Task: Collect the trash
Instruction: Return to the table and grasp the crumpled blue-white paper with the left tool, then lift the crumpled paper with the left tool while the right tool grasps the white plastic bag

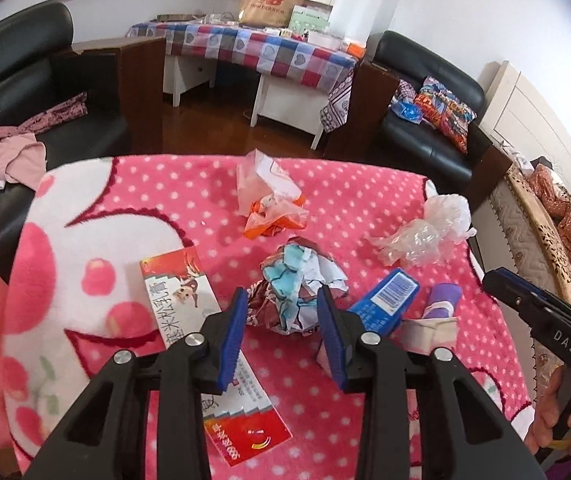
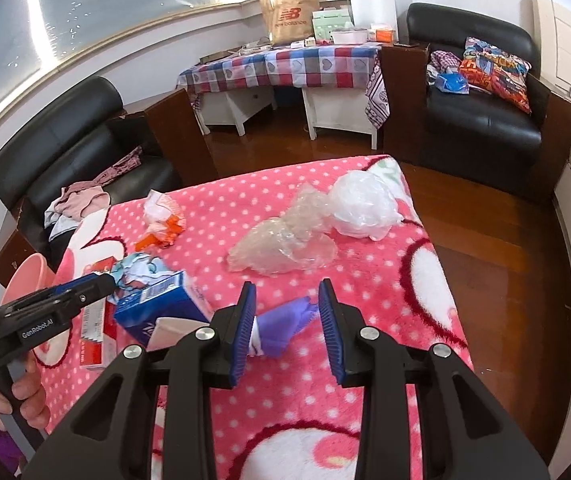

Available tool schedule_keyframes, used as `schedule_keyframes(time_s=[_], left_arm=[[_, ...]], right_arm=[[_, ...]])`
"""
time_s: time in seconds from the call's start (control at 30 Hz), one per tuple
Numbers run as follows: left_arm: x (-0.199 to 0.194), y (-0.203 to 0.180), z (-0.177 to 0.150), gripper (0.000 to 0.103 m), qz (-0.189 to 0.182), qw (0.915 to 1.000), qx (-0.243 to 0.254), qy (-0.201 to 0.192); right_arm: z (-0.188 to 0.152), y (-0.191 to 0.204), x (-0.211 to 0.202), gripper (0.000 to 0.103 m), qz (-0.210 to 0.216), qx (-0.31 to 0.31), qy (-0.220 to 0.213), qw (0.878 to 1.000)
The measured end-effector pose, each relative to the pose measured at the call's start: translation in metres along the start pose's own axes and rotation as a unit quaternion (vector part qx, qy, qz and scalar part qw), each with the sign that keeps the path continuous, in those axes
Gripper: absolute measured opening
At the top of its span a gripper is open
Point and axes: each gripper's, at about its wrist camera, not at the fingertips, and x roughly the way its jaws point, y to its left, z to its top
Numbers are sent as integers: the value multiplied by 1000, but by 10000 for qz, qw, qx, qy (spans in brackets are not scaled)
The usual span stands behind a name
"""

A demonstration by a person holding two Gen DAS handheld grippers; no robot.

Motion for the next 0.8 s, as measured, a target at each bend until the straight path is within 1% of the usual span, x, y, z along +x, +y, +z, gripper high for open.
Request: schedule_keyframes(time_s=[0.1,0.13,0.3,0.43,0.5,0.6,0.8], left_arm=[[7,-1,-1,18,-77,9999,44,76],[9,-2,-1,10,-110,9999,69,103],[4,-4,-4,8,-224,9997,89,21],[-9,-3,-3,7,-240,9996,52,-161],[-19,0,-2,7,-262,9992,4,-296],[-30,3,0,7,-292,9986,-31,-435],[-44,10,2,7,-286,9978,-93,-599]], right_arm=[[2,-4,5,33,3,33,15,10000],[2,-4,7,33,10,55,19,10000],[7,-7,15,33,123,136,25,9998],[14,-12,20,33,152,213,5,9997],[19,-19,19,33,124,311,-82,9994],[27,-30,15,33,26,425,-227,9988],[46,-52,21,33,-301,466,-349,9979]])
